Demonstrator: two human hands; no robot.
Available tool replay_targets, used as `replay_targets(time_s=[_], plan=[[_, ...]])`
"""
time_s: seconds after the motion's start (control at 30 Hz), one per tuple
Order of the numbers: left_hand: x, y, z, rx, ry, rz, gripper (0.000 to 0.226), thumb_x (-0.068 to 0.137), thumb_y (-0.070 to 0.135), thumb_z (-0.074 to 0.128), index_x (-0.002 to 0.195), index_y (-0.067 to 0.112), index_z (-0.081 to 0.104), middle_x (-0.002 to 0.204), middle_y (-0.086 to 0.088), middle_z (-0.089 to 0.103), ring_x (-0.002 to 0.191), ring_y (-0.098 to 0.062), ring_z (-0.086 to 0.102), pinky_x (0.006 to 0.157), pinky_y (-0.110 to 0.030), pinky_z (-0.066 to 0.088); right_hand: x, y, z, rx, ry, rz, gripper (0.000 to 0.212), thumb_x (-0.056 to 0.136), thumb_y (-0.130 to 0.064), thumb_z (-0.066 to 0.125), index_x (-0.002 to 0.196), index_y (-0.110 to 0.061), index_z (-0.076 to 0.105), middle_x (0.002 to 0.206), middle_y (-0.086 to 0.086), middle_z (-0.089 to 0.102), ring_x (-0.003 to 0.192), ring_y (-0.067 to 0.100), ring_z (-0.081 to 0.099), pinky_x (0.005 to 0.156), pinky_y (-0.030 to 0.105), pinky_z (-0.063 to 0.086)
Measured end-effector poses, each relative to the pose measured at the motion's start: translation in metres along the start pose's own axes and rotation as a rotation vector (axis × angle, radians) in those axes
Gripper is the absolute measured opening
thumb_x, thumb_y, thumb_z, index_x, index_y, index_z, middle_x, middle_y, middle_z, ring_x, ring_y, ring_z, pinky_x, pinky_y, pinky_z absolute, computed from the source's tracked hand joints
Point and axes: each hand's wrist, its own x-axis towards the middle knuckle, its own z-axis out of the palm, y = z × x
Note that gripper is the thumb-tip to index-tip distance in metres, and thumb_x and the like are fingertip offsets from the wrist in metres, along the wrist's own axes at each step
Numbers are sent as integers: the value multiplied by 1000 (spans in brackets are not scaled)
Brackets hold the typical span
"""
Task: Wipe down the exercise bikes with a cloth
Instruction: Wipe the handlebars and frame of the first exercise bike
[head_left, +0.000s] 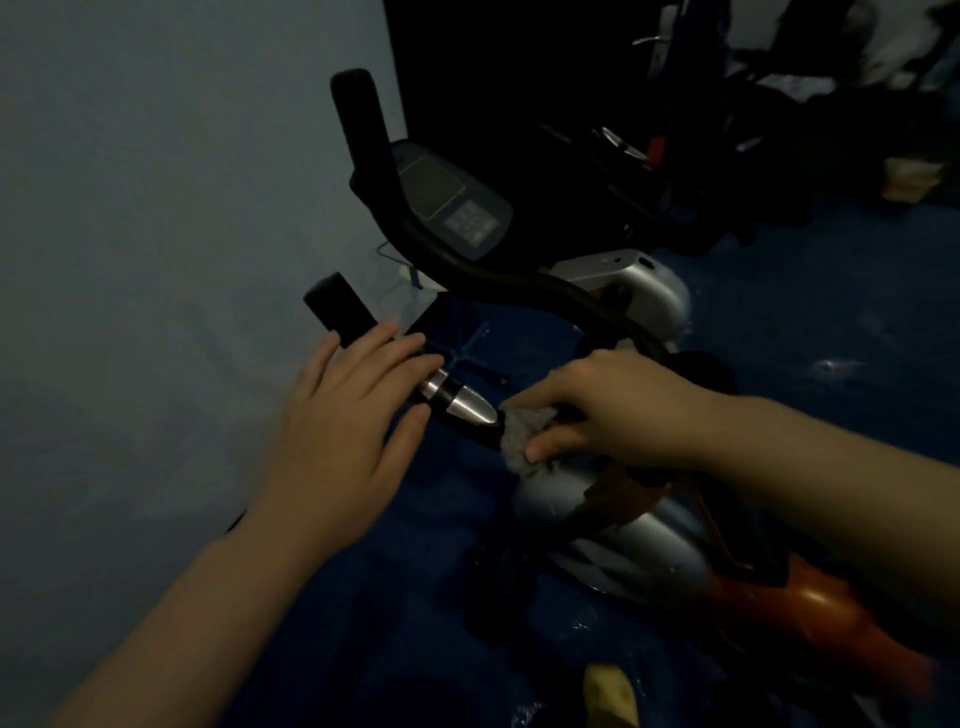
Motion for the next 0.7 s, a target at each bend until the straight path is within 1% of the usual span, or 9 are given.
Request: replay_targets(time_s=[0.07, 0.2, 0.27, 0.3, 0.33, 0.4, 0.5, 0.6, 0.7], plan=[[-2, -3, 0, -13, -7, 20, 44, 94, 35, 36, 132, 21, 54, 141, 4, 50, 140, -13, 31, 119, -40, 10, -7, -10, 14, 61, 96, 93, 42, 82, -48, 62, 123, -39, 56, 113, -12, 63, 107, 10, 54, 87, 29, 45], [1, -6, 4, -62, 18, 23, 44, 95, 34, 34, 131, 20, 55, 141, 5, 50, 139, -10, 31, 119, -40, 11, 4, -50, 56, 57, 493, 243, 33, 84, -55, 53, 106, -31, 59, 99, -9, 62, 97, 11, 50, 72, 24, 32], [0, -6, 6, -88, 59, 23, 42, 96, 31, 35, 130, 20, 56, 140, 7, 50, 138, -8, 31, 118, -38, 12, -1, -51, 70, 161, 555, 228, 37, 87, -53, 46, 115, -31, 56, 105, -13, 60, 103, 6, 47, 101, 28, 29], [0, -6, 7, -117, 80, 24, 40, 95, 30, 36, 129, 19, 56, 139, 7, 50, 137, -7, 32, 118, -37, 14, -4, -49, 75, 158, 565, 239, 41, 88, -54, 42, 121, -32, 53, 112, -15, 58, 112, 5, 45, 113, 36, 17], [0, -6, 7, -159, 102, 17, 39, 95, 29, 38, 129, 19, 56, 139, 7, 50, 137, -5, 34, 117, -36, 16, -5, -51, 82, 137, 594, 283, 44, 88, -54, 39, 125, -31, 50, 117, -15, 56, 121, 7, 42, 117, 42, 8], [0, -4, 5, -265, 189, -15, 37, 95, 25, 41, 127, 17, 56, 139, 5, 50, 135, -6, 37, 115, -31, 23, 11, -67, 84, 156, 674, 372, 46, 89, -54, 42, 123, -24, 52, 114, -7, 58, 118, 15, 46, 116, 45, 12], [-1, -5, 1, -309, 366, -59, 35, 94, 19, 43, 127, 12, 55, 140, 1, 47, 135, -12, 39, 112, -21, 26, 35, -85, 76, 225, 715, 350, 46, 90, -57, 33, 112, -23, 53, 95, -4, 60, 87, 15, 55, 90, 32, 37], [4, -14, -5, -324, 451, -135, 41, 94, 17, 44, 133, 9, 50, 145, -1, 43, 136, -9, 36, 113, -19, 24, 32, -65, 68, 200, 787, 194, 28, 94, -47, 29, 94, -29, 50, 75, -8, 58, 63, 13, 53, 63, 27, 32], [11, -19, -4, -522, 449, -254, 42, 96, 15, 43, 138, 11, 46, 141, 8, 48, 132, 1, 40, 111, -15, 28, 51, -76, 54, 190, 730, 258, 39, 97, -49, 13, 88, -31, 46, 67, -12, 50, 55, 13, 50, 55, 28, 30]])
